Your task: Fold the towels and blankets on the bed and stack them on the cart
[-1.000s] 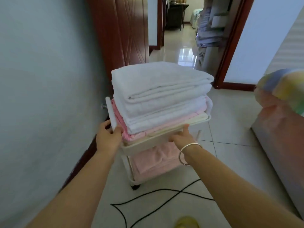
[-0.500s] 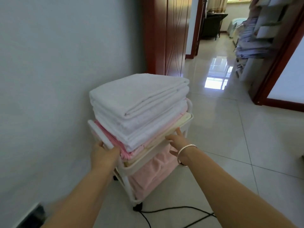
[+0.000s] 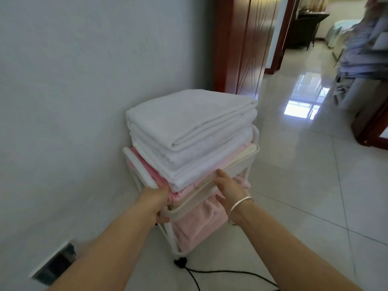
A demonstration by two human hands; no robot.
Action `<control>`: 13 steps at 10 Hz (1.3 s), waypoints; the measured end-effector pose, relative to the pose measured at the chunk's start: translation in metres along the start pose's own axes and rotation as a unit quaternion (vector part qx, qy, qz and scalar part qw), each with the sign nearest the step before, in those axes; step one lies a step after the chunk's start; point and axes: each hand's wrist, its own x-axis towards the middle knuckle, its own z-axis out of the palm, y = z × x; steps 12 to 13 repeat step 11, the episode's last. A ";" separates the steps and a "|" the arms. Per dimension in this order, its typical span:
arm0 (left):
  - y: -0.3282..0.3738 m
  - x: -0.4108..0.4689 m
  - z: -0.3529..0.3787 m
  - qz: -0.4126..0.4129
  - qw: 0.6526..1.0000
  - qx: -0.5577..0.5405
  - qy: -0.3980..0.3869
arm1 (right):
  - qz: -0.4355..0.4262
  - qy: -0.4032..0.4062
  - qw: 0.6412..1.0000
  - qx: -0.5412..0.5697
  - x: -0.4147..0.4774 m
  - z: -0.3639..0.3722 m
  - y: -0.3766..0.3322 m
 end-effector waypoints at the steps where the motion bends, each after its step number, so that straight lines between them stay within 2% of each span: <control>1: 0.000 0.005 0.010 0.000 1.000 0.017 0.017 | 0.003 0.017 1.000 0.010 0.015 -0.006 -0.005; 2: -0.001 0.015 0.022 0.015 0.999 0.004 0.043 | -0.013 0.032 0.999 0.001 0.031 -0.004 -0.009; 4: 0.014 0.047 0.056 0.000 0.999 -0.032 0.020 | 0.001 0.037 0.999 -0.024 0.083 -0.009 -0.033; 6: 0.025 0.071 0.080 -0.010 0.999 -0.032 0.040 | 0.035 0.072 0.997 0.014 0.121 -0.013 -0.049; 8: 0.031 0.076 0.084 0.001 0.999 -0.010 0.039 | 0.032 0.033 0.993 0.109 0.116 -0.015 -0.054; 9: 0.031 0.077 0.082 0.006 0.999 -0.002 0.036 | 0.038 0.003 0.992 0.120 0.107 -0.025 -0.055; 10: 0.038 0.060 0.076 0.011 1.000 0.010 0.006 | 0.046 -0.013 0.997 0.053 0.085 -0.042 -0.050; 11: 0.040 0.025 0.061 -0.017 0.998 0.048 -0.030 | 0.029 -0.014 0.999 -0.007 0.055 -0.055 -0.058; 13: 0.040 0.025 0.061 -0.017 0.998 0.048 -0.030 | 0.029 -0.014 0.999 -0.007 0.055 -0.055 -0.058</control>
